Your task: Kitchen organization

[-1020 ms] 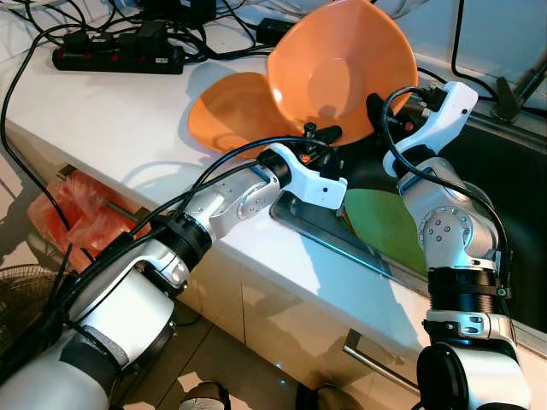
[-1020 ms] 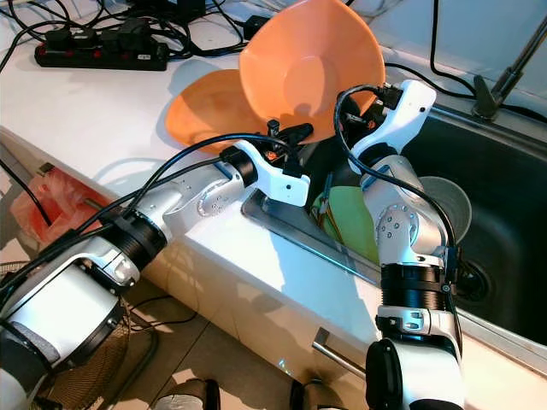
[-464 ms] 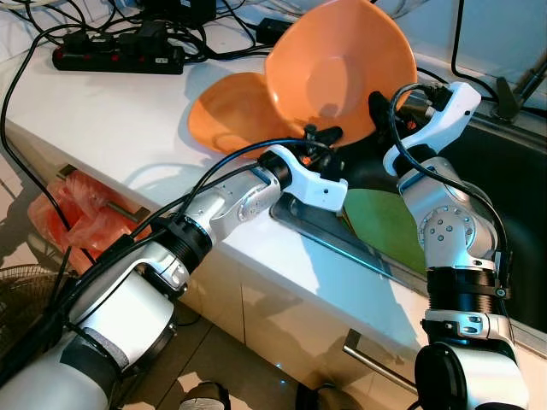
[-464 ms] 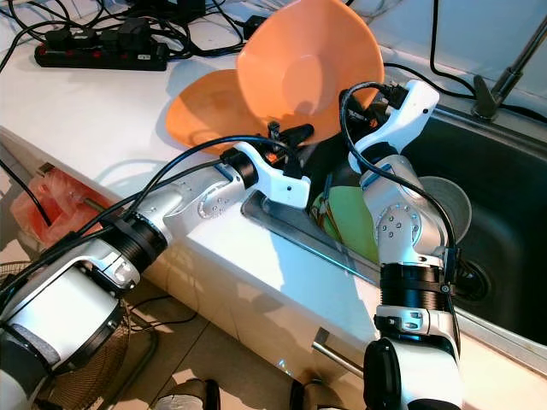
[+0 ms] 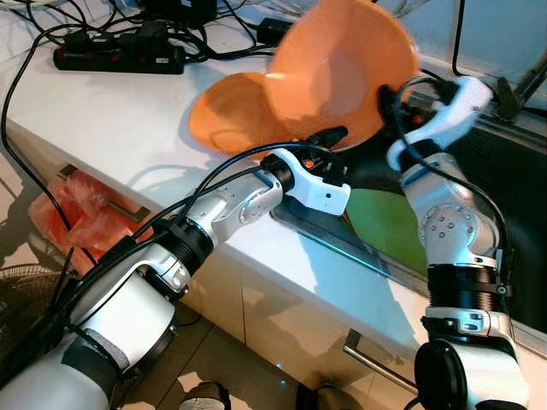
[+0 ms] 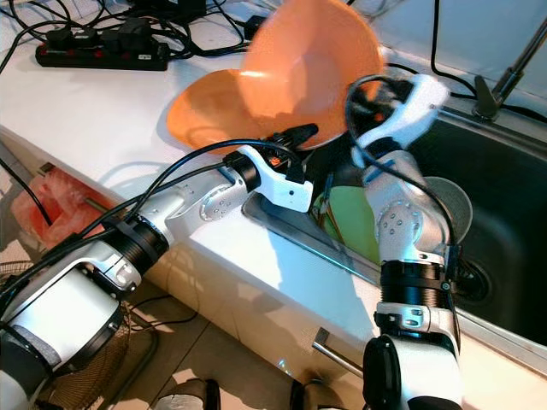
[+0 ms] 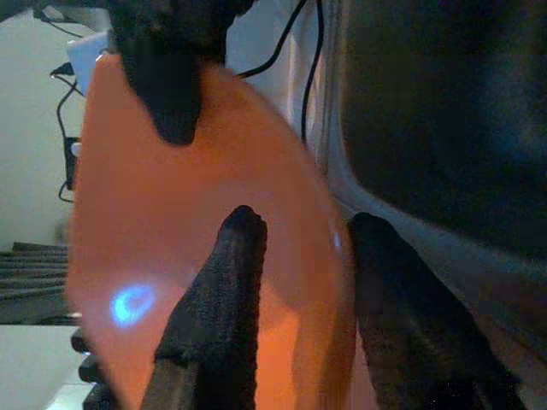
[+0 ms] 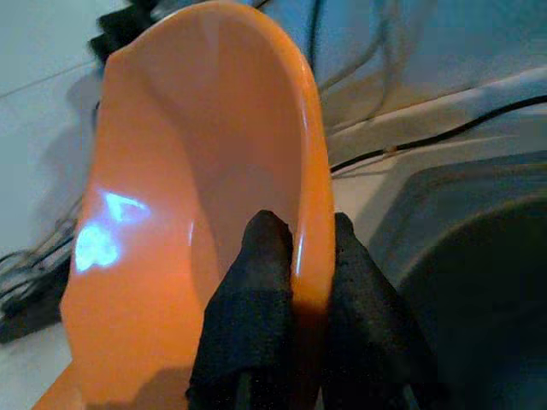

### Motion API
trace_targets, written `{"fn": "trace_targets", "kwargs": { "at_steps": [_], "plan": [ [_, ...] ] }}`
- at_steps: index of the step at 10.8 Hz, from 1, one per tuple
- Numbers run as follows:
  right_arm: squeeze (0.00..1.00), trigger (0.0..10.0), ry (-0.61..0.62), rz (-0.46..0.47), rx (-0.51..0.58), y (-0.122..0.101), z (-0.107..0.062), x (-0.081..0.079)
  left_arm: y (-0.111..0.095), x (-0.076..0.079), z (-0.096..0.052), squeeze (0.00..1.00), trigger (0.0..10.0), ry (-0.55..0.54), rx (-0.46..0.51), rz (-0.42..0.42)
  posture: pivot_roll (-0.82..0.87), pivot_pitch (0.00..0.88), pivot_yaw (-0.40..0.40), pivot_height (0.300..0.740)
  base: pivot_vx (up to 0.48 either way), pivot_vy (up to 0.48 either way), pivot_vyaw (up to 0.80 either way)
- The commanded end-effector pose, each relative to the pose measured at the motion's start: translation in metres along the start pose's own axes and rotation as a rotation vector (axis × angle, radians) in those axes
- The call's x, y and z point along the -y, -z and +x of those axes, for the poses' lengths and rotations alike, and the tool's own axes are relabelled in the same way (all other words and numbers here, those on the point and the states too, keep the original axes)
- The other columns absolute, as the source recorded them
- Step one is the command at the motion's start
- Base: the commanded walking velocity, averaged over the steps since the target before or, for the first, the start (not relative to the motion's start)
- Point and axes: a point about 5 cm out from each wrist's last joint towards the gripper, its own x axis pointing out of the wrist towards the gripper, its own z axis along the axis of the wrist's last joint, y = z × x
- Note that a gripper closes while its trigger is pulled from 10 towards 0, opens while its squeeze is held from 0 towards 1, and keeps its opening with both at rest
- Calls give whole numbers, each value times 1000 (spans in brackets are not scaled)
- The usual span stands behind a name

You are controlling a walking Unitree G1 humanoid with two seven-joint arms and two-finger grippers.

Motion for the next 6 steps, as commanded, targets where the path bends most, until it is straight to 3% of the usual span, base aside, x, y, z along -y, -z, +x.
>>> {"fn": "trace_targets", "kwargs": {
  "at_steps": [1,2,6],
  "plan": [
    [0,0,107,-16,28,-6,-2,19,-1,-15,2,1000,10000,-65,10,13,29,118,-19,740,0,0,0],
    [0,0,142,-12,39,-8,-2,23,-1,-14,2,0,10000,-62,9,13,29,118,-19,740,0,0,0],
    [0,0,310,19,133,-20,-5,44,0,-11,-2,0,10000,-66,-7,-19,29,118,-19,740,0,0,0]
  ]
}}
